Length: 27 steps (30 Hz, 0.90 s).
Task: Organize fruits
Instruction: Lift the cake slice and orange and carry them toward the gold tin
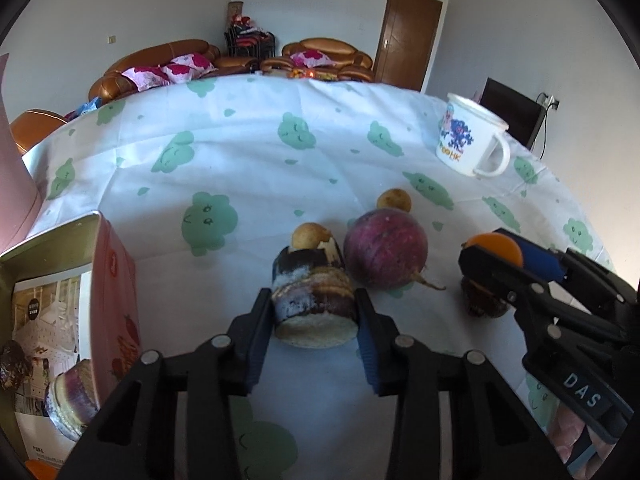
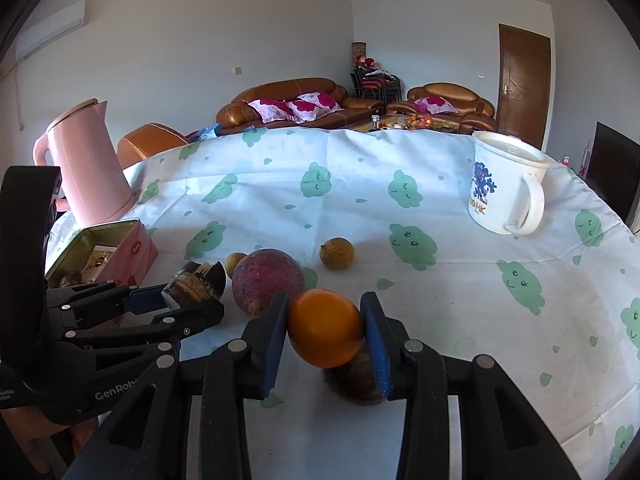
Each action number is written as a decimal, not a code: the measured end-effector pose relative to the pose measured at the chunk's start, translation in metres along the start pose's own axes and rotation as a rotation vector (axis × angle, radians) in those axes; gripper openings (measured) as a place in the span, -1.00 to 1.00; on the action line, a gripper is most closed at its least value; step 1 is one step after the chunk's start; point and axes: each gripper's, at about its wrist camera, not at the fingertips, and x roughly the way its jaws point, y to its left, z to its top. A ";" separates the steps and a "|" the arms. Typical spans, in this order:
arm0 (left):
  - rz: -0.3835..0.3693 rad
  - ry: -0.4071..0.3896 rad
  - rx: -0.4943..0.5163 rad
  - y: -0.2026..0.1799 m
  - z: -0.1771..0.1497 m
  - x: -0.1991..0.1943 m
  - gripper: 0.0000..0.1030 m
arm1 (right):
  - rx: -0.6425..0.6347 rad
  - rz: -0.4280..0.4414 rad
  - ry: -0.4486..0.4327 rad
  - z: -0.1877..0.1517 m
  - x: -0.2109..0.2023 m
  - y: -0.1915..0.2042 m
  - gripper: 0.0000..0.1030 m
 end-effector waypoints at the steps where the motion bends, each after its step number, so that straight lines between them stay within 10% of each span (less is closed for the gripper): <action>1: -0.003 -0.012 0.002 0.000 0.000 -0.002 -0.20 | 0.001 0.002 -0.003 0.000 -0.001 0.000 -0.24; 27: 0.028 -0.191 0.052 -0.010 -0.004 -0.035 -0.20 | -0.028 0.040 -0.124 -0.003 -0.024 0.004 -0.24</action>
